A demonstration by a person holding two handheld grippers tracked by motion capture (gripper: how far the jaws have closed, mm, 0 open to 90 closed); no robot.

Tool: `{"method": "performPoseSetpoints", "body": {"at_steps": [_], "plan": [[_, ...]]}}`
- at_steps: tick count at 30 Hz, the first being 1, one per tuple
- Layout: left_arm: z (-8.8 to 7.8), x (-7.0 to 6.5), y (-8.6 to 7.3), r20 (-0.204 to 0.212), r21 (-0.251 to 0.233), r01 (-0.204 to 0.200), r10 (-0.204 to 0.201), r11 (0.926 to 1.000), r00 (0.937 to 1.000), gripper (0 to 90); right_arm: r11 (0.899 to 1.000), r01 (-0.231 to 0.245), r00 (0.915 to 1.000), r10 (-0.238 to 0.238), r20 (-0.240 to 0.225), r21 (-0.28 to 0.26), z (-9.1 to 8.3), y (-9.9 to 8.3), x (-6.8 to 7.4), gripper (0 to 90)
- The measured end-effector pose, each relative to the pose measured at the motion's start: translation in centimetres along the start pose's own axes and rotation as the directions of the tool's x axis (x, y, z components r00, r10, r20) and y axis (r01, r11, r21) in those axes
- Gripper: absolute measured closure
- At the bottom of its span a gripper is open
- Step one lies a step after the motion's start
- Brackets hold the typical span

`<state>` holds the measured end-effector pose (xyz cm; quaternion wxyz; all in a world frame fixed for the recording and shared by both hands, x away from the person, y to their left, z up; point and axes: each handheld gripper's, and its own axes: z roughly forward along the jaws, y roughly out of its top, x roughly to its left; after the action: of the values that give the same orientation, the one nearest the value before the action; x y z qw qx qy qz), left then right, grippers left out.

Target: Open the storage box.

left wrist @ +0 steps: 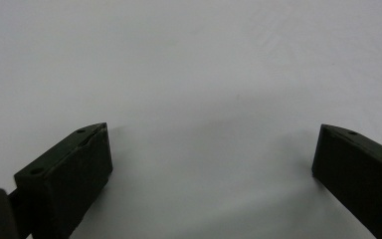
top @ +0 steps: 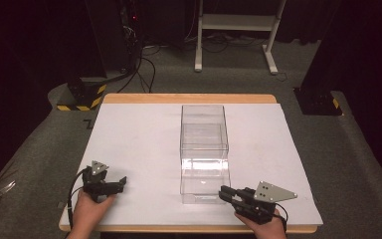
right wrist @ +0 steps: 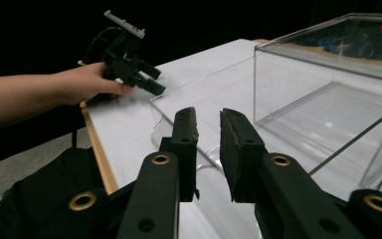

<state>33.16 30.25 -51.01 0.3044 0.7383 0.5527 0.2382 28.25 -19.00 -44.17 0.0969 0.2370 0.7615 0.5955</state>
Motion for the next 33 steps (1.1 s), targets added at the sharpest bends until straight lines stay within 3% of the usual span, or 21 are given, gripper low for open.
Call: {"method": "performPoseSetpoints", "body": {"at_steps": [2,6,8,12,16,21,23,24,25,26,31,32,33], "plan": [[0.0,0.0,0.0,0.0,0.0,0.0,0.0,1.0,1.0,2.3,1.0,0.004,0.9999,-0.004,0.009,0.0,0.1,0.1,-0.1,74.5],[0.0,0.0,0.0,0.0,0.0,0.0,0.0,1.0,1.0,2.3,1.0,0.012,0.9972,-0.01,0.075,-0.018,0.3,0.6,-0.7,68.6],[0.0,0.0,0.0,0.0,0.0,0.0,0.0,1.0,1.0,2.3,0.999,0.012,0.9901,-0.008,0.14,-0.03,0.3,0.9,-1.4,65.2],[0.0,-0.1,0.0,0.001,-0.005,0.008,-0.008,1.0,1.0,2.3,0.999,0.012,0.9772,-0.003,0.212,-0.04,0.0,1.0,-2.1,60.1],[0.0,0.0,0.0,0.001,-0.003,0.005,-0.005,1.0,1.0,2.3,0.999,0.018,0.9483,-0.003,0.317,-0.042,-0.7,0.7,-3.3,54.8],[0.0,0.0,0.0,0.0,-0.004,0.005,-0.005,1.0,1.0,2.3,0.999,-0.016,0.902,0.027,0.431,-0.028,-1.7,0.0,-5.0,45.1],[0.0,0.0,0.0,0.0,-0.002,0.002,-0.002,1.0,1.0,2.3,1.0,-0.02,0.8793,0.023,0.476,-0.012,-2.1,-0.5,-5.5,42.7],[0.0,-0.1,0.0,0.001,-0.005,0.008,-0.008,1.0,1.0,2.3,1.0,-0.022,0.8582,0.014,0.513,0.01,-2.5,-1.1,-6.0,41.0],[0.0,-0.1,0.0,0.001,-0.005,0.008,-0.008,1.0,1.0,2.3,0.999,-0.029,0.8521,0.017,0.523,0.015,-2.6,-1.3,-6.2,40.6],[0.0,0.0,0.0,0.001,-0.003,0.006,-0.006,1.0,1.0,2.3,0.999,-0.029,0.8521,0.017,0.523,0.015,-2.6,-1.3,-6.2,40.6],[0.0,0.0,0.0,0.0,-0.002,0.002,-0.002,1.0,1.0,2.3,0.995,-0.068,0.8029,0.012,0.596,0.07,-3.2,-2.5,-7.3,37.3],[0.0,0.0,0.0,0.001,-0.003,0.004,-0.004,1.0,1.0,2.3,0.991,-0.093,0.7826,0.013,0.622,0.096,-3.4,-3.0,-7.7,36.1],[0.0,0.0,0.0,0.001,-0.003,0.004,-0.004,1.0,1.0,2.3,0.991,-0.093,0.7826,0.013,0.622,0.096,-3.4,-3.0,-7.7,36.1]]}}
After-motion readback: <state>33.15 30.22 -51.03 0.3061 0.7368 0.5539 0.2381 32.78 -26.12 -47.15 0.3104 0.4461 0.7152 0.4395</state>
